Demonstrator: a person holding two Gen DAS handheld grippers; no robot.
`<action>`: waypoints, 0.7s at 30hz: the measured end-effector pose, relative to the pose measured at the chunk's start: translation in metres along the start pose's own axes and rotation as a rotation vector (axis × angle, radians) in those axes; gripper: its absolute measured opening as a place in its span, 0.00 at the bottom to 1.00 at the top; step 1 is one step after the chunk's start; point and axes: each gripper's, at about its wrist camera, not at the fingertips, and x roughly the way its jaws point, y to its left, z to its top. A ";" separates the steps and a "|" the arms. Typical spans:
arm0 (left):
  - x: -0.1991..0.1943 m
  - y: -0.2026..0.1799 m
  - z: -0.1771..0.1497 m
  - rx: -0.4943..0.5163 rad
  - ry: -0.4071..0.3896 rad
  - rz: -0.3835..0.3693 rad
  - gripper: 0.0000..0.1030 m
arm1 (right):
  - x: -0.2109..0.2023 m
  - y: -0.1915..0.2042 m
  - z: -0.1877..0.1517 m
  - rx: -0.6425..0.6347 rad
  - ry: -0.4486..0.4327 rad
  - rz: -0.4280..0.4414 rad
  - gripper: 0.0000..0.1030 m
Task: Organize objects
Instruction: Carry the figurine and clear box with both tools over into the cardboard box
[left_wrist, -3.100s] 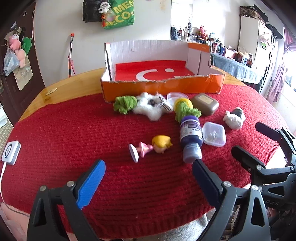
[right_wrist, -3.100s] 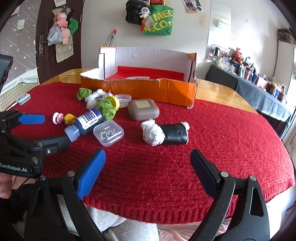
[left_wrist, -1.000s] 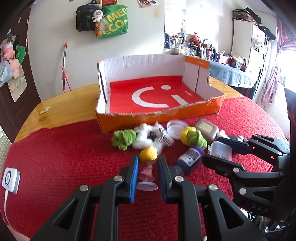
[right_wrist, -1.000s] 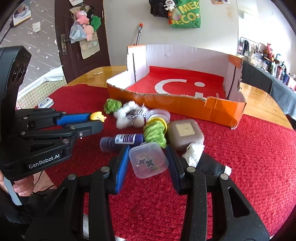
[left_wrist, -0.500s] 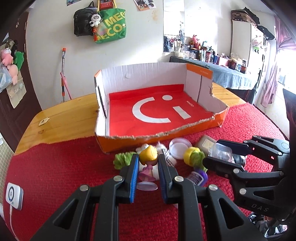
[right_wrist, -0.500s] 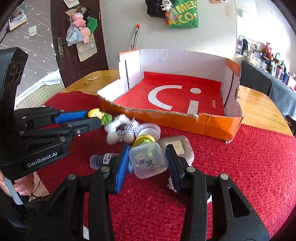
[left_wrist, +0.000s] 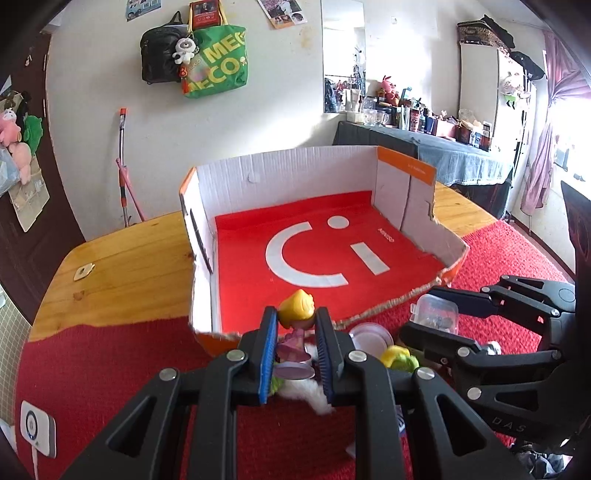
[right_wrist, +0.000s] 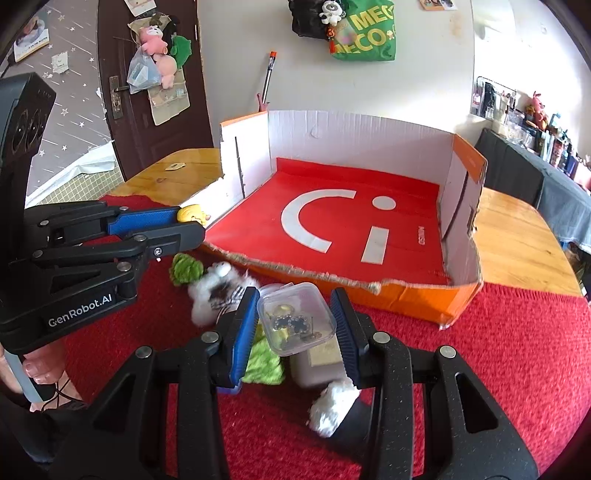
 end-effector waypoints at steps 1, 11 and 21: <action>0.000 0.000 0.000 0.000 -0.001 -0.001 0.21 | 0.001 -0.001 0.002 -0.002 0.000 -0.001 0.37; 0.021 0.001 0.020 -0.009 0.028 -0.023 0.21 | 0.014 -0.011 0.019 0.002 0.013 -0.001 0.37; 0.034 0.007 0.031 -0.025 0.047 -0.026 0.21 | 0.013 -0.015 0.031 0.003 0.010 0.017 0.37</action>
